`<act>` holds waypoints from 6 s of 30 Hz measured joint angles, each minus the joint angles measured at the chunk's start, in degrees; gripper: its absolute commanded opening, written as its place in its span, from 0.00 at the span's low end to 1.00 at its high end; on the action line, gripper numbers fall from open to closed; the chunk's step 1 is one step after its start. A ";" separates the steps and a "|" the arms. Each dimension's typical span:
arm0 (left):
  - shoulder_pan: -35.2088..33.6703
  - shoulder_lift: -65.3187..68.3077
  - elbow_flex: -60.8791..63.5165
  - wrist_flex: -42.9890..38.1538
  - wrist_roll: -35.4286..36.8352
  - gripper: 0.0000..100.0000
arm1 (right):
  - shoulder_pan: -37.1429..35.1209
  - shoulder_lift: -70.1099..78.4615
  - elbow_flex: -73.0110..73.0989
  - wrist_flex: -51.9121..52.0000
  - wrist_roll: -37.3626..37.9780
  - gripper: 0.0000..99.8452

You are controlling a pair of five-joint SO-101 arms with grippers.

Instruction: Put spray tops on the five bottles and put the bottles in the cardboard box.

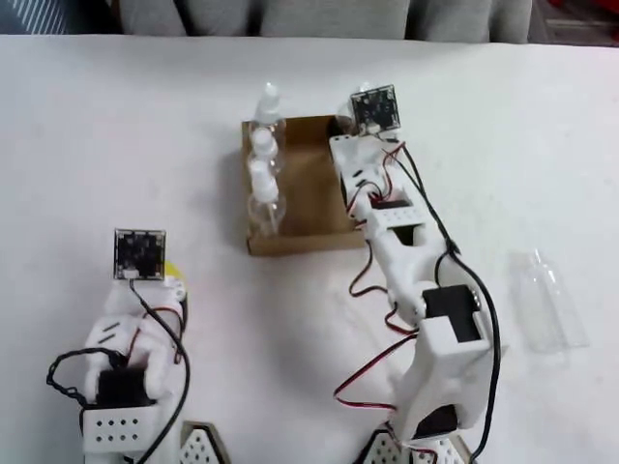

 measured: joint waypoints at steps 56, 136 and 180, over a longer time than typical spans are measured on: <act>0.00 0.00 0.00 -1.49 0.00 0.02 | -0.18 2.55 -5.01 7.47 4.48 0.03; 0.00 0.00 0.00 -1.49 0.00 0.02 | -0.09 -4.57 -0.35 8.79 4.75 0.41; 0.00 0.00 0.00 -1.49 0.00 0.02 | 2.11 -10.99 -35.25 78.68 -46.15 0.22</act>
